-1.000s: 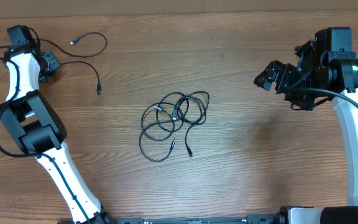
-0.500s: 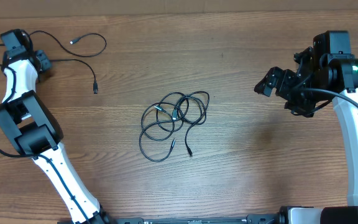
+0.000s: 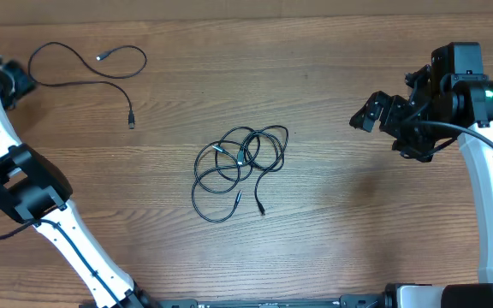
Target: Untangle cables
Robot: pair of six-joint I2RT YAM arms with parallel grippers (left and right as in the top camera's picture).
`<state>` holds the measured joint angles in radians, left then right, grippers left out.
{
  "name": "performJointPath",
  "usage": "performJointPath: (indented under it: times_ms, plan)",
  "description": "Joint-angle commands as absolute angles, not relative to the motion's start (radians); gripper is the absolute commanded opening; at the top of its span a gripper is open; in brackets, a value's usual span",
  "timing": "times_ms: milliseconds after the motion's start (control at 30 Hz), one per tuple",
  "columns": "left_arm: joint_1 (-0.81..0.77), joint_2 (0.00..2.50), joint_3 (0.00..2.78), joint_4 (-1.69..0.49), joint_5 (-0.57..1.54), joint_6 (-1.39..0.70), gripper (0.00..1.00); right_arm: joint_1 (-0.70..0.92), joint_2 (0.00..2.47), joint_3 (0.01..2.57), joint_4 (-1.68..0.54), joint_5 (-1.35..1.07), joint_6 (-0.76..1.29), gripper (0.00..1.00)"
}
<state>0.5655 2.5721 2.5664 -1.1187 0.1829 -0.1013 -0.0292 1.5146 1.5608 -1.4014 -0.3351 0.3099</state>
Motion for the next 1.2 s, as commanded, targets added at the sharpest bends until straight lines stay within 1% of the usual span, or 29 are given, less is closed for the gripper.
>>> performJointPath:
  times_ms: [0,33,67,200,233,300,367,567,667,800,1000,1067,1167]
  plan:
    - [0.492,2.502,2.630,-1.276,0.823,-0.008,0.70,-0.026,1.519,1.557,-1.378,-0.329,0.307,1.00]
    - [0.473,2.502,2.630,-1.343,0.889,0.059,0.70,-0.026,1.519,1.557,-1.374,-0.329,0.307,1.00]
    - [0.450,2.502,2.630,-1.420,0.911,0.123,0.70,-0.026,1.519,1.557,-1.370,-0.329,0.307,1.00]
    - [0.331,2.502,2.620,-1.679,0.806,0.358,0.68,-0.026,1.519,1.558,-1.353,-0.310,0.306,1.00]
    - [0.299,2.502,2.616,-1.691,0.771,0.370,0.66,-0.026,1.519,1.557,-1.349,-0.300,0.306,1.00]
    - [0.228,2.502,2.610,-1.690,0.672,0.302,0.69,-0.026,1.519,1.558,-1.344,-0.287,0.306,1.00]
    - [0.160,2.502,2.606,-1.690,0.605,0.282,0.70,-0.026,1.519,1.558,-1.344,-0.284,0.306,1.00]
    - [-0.036,2.495,2.602,-1.691,0.349,0.093,0.69,-0.026,1.519,1.558,-1.369,-0.280,0.280,1.00]
    - [-0.097,2.447,2.549,-1.691,0.331,0.063,0.68,-0.026,1.519,1.558,-1.383,-0.279,0.254,1.00]
    - [-0.155,2.289,2.338,-1.691,0.329,0.055,0.68,-0.026,1.519,1.558,-1.392,-0.262,0.253,1.00]
    - [-0.186,2.056,1.997,-1.669,0.307,0.045,0.68,-0.026,1.519,1.558,-1.359,-0.262,0.255,1.00]
    - [-0.199,2.014,1.910,-1.631,0.255,0.028,0.72,-0.026,1.519,1.558,-1.341,-0.263,0.257,1.00]
    - [-0.205,2.003,1.814,-1.558,0.173,-0.062,0.75,-0.026,1.519,1.558,-1.333,-0.271,0.258,1.00]
